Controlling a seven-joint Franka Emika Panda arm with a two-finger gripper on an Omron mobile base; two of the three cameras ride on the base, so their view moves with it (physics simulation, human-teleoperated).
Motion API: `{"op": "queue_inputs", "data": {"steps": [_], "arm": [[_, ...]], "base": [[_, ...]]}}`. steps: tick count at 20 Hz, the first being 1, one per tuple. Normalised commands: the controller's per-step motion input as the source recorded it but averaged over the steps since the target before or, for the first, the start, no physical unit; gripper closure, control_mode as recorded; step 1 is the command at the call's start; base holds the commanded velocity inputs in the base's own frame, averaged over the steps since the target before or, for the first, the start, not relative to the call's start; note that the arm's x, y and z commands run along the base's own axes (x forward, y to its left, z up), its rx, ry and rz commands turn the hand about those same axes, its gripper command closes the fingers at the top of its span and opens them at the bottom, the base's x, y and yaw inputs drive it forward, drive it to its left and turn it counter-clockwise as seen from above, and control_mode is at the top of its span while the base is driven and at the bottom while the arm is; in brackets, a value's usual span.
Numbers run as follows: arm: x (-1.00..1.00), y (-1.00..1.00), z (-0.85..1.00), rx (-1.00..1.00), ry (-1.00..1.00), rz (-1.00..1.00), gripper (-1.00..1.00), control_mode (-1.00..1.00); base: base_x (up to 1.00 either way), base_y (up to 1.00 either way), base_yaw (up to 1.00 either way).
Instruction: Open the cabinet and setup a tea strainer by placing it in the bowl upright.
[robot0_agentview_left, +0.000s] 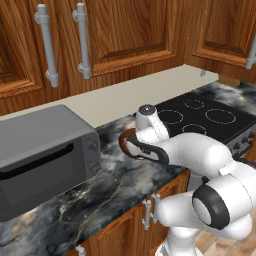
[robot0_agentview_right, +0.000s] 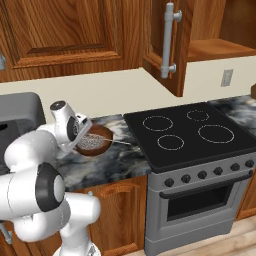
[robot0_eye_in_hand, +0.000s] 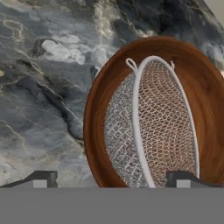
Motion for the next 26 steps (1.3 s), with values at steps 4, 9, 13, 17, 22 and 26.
{"op": "queue_inputs", "data": {"steps": [4,9,13,17,22,26], "arm": [[-0.19,-0.01,0.49,0.00,-0.03,0.00,-1.00,-1.00],[-0.12,-0.01,0.04,0.00,0.00,0.00,-1.00,-1.00],[-0.37,-0.32,0.41,0.08,0.02,-0.07,-1.00,-1.00],[-0.61,-0.57,0.54,0.23,0.12,-0.22,-1.00,-1.00],[-0.80,-0.45,0.30,0.31,0.03,-0.32,-1.00,-1.00],[-0.69,-0.06,0.16,0.36,0.00,-0.45,-1.00,-1.00]], "base": [[0.00,0.00,0.00],[0.00,0.00,0.00],[0.00,0.00,0.00],[0.00,0.00,0.00],[0.00,0.00,0.00],[0.00,0.00,0.00]]}}
